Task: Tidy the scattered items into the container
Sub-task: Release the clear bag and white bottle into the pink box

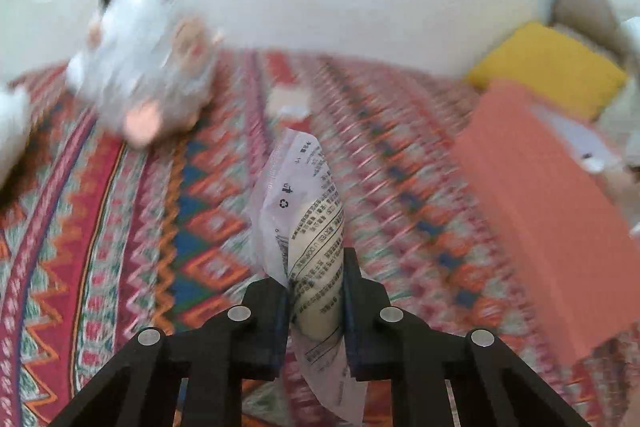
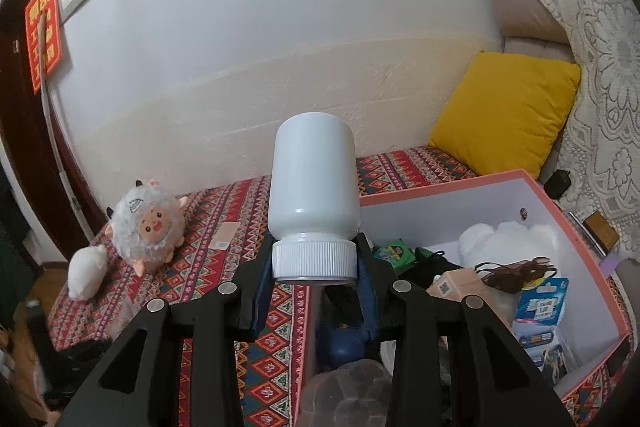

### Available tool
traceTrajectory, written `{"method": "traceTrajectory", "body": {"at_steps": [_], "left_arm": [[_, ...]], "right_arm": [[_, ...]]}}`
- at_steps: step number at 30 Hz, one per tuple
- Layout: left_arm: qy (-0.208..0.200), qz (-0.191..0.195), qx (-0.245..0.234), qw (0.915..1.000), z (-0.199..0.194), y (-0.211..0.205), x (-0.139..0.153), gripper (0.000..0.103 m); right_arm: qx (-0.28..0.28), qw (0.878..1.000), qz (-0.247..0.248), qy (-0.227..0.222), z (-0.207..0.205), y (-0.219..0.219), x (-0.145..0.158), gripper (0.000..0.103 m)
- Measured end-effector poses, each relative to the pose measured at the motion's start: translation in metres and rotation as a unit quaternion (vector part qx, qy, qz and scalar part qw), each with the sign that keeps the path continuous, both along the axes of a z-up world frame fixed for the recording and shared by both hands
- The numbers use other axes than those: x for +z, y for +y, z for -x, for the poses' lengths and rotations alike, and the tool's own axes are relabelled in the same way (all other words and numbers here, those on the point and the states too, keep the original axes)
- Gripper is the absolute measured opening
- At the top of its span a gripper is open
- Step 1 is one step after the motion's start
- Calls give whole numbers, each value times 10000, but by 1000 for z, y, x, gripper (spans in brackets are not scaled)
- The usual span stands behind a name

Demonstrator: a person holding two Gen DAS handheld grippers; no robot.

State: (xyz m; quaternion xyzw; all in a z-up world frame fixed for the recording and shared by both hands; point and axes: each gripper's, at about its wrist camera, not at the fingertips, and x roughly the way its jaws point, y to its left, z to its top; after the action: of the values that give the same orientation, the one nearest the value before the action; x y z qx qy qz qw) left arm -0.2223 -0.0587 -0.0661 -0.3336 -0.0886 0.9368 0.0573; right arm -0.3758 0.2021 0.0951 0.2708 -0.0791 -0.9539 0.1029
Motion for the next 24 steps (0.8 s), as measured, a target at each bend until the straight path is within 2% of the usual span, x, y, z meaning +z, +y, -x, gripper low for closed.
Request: {"method": "traceTrajectory", "body": {"at_steps": [6, 12, 15, 18, 19, 22, 23, 24], "left_arm": [[620, 122, -537, 9966, 5, 57, 64, 16], [1087, 288, -1265, 9856, 30, 142, 116, 16], [1058, 398, -1518, 9819, 53, 183, 124, 16], [860, 545, -1682, 9805, 85, 220, 119, 19], [788, 594, -1727, 9800, 95, 232, 116, 25], [387, 692, -1918, 9782, 126, 259, 100, 57], [284, 783, -1921, 9778, 131, 265, 94, 64], [205, 897, -1899, 9775, 136, 272, 89, 67]], "right_arm": [[-197, 9995, 135, 198, -17, 29, 15, 39], [-672, 9970, 288, 273, -33, 82, 19, 39], [-932, 9945, 365, 295, -40, 110, 20, 39], [-1187, 9918, 431, 180, -38, 136, 12, 39], [-1266, 9909, 451, 121, -37, 145, 8, 39], [-1313, 9907, 285, -201, -27, 160, -3, 40], [-1426, 9892, 177, -283, -25, 163, -6, 51], [-1541, 9874, 72, -359, -23, 166, -9, 62]]}}
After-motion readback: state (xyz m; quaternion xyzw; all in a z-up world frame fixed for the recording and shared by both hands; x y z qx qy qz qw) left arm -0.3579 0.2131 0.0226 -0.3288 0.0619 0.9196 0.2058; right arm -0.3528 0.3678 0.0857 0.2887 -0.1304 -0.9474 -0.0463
